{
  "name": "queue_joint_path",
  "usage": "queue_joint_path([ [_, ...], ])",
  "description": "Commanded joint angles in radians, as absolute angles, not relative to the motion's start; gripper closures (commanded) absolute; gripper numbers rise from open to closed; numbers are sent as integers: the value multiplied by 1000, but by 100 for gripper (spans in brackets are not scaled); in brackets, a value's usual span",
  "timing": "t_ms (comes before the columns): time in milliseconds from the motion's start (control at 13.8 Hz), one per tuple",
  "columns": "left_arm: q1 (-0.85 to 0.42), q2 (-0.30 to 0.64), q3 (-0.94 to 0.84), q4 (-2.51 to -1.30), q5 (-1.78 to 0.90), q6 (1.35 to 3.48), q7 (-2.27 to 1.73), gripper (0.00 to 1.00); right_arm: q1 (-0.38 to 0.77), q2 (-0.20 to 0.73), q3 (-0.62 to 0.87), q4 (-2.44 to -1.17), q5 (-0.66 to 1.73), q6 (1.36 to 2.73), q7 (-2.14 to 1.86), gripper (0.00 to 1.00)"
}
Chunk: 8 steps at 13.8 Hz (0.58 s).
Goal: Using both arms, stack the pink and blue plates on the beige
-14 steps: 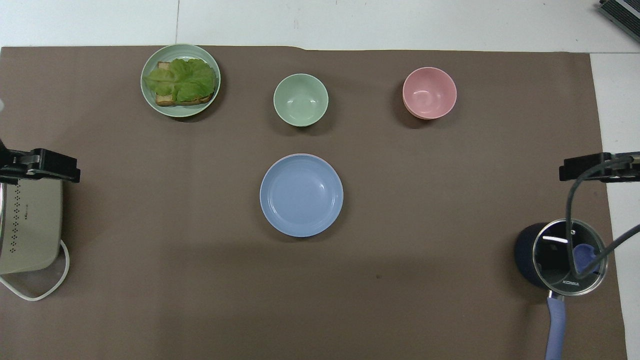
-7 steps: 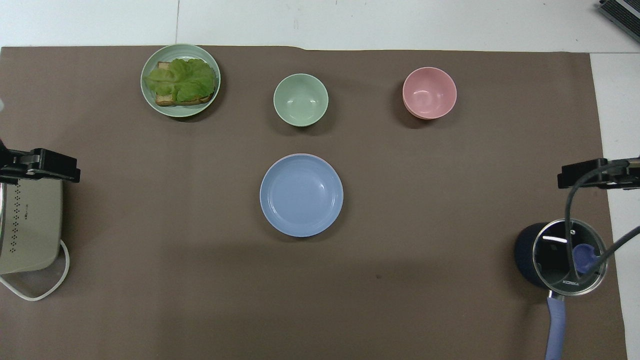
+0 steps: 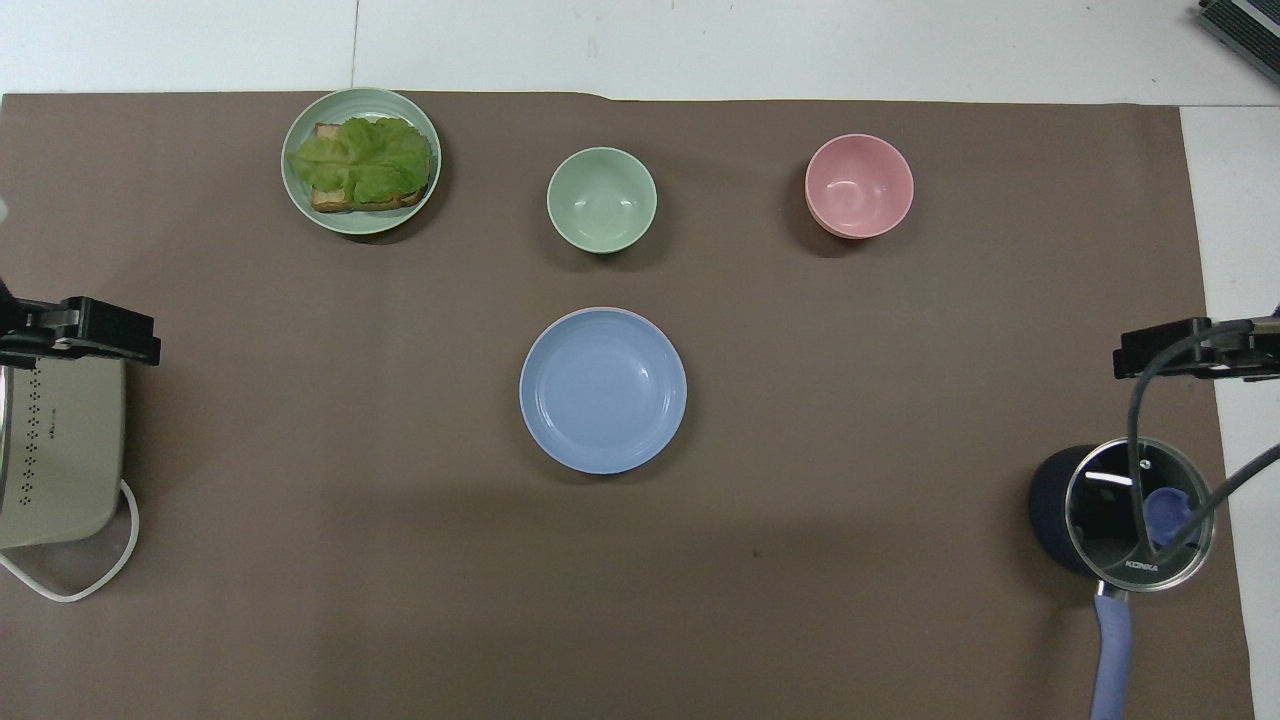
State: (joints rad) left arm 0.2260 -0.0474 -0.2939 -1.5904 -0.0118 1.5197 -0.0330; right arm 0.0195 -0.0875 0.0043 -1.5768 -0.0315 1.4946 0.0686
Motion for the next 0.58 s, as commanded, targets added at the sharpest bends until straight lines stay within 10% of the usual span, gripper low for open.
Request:
queue_joint_path([
  [0, 236, -51, -299, -1580, -21, 1511, -18, 0, 2, -89, 12, -1568, -40, 1477, 38, 0],
  [508, 236, -51, -299, -1580, -21, 1511, -18, 0, -35, -92, -23, -1575, 5, 1482, -32, 0],
])
